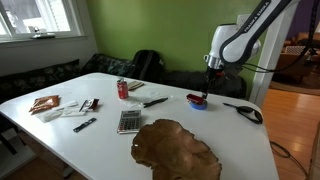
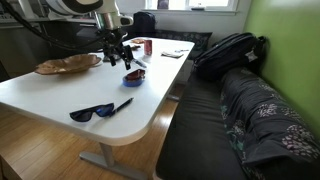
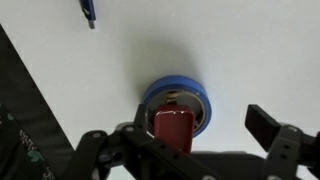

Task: Pick up the red object with wheels and put it on the brown bowl

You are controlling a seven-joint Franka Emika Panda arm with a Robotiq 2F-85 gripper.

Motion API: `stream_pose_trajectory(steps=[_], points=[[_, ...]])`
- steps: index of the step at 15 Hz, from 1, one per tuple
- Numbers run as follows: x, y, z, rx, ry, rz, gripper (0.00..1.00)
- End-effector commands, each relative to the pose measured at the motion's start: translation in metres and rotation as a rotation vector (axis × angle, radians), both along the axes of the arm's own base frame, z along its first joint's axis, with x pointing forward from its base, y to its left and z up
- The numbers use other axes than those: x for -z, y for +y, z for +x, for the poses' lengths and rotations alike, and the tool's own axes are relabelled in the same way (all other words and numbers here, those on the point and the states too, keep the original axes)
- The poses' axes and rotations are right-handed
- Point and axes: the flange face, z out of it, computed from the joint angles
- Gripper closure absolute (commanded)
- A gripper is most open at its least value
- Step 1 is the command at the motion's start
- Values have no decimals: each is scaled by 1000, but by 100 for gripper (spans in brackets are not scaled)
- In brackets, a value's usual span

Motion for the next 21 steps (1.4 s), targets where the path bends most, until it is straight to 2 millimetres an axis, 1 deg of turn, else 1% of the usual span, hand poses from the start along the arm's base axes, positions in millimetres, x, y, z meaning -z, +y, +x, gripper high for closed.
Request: stream_pose_trajectory(steps=[1,2,4,6,8,10,13,16,19,21], points=[[-1,2,0,-3,1,0,0],[11,7,2,-42,-30,49,0],[25,16,14,-65,-93,110,0],[37,25,22,-57,-105,195,0],[49,28,28,-94,-125,221,0],[53,26,35,-125,-168,220,0],[51,20,44,-147,-246,196,0],[52,19,48,-151,-267,195,0],[66,7,48,-130,-238,174,0],[71,2,49,-122,-239,168,0]])
